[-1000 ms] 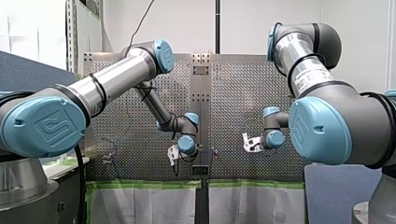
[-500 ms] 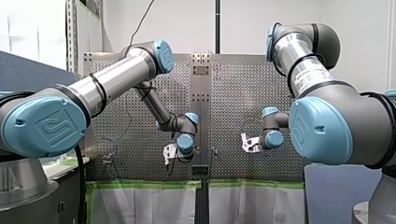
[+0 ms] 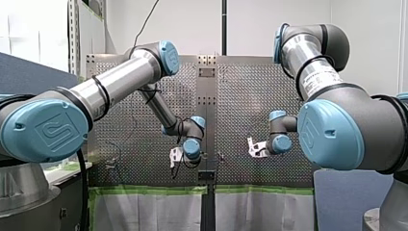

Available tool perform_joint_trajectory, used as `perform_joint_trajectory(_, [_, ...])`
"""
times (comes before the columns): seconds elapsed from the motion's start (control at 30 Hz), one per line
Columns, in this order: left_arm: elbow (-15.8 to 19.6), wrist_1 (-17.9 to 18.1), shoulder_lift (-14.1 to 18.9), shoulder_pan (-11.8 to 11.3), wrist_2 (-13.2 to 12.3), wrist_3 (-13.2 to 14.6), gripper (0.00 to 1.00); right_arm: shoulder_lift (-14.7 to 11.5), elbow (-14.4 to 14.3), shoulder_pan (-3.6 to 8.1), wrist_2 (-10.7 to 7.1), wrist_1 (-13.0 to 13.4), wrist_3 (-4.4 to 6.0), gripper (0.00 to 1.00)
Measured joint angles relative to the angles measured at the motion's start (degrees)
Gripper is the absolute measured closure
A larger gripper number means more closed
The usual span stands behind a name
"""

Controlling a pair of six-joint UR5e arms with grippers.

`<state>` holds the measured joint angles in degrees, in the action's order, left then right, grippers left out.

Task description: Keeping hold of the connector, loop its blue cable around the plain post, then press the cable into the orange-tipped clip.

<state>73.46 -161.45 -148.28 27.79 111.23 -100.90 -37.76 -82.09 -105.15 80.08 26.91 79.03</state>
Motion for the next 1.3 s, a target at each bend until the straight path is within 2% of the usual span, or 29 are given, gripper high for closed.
perform_joint_trajectory(0.03, [0.0, 0.24, 0.0, 0.04, -0.39, 0.1, 0.44, 0.0, 0.0, -0.03, -0.01, 0.0, 0.0, 1.0])
perform_joint_trajectory(0.07, [0.0, 0.46, 0.0, 0.09, -0.69, 0.15, 0.24, 0.0, 0.0, -0.05, 0.0, 0.0, 0.0, 1.0])
perform_joint_trajectory(0.1, [0.0, 0.72, 0.0, 0.16, -0.93, 0.13, 0.0, 0.0, 0.0, -0.08, 0.0, 0.0, 0.0, 1.0])
perform_joint_trajectory(0.53, [0.0, 0.34, 0.03, 0.77, -0.76, -0.79, 0.0, 0.1, -0.01, -0.12, 0.0, -0.21, -0.01, 1.0])
perform_joint_trajectory(0.83, [0.5, -1.62, 0.17, 2.63, -3.23, 0.4, 0.0, 0.17, -0.02, -0.15, 0.0, -0.7, -0.06, 1.0])
perform_joint_trajectory(0.97, [2.06, -1.04, 0.79, 3.16, -4.01, 0.92, 0.0, 0.22, -0.02, -0.15, 0.0, -0.77, -0.08, 1.0])
perform_joint_trajectory(1.17, [5.11, 1.71, 3.35, 3.27, -5.38, 1.37, 0.0, 0.26, 0.0, -0.15, 0.0, -0.7, -0.09, 1.0])
perform_joint_trajectory(1.3, [7.74, 3.37, 4.75, 3.92, -6.21, 3.17, 0.0, 0.31, -0.02, -0.16, -0.02, -0.82, -0.09, 1.0])
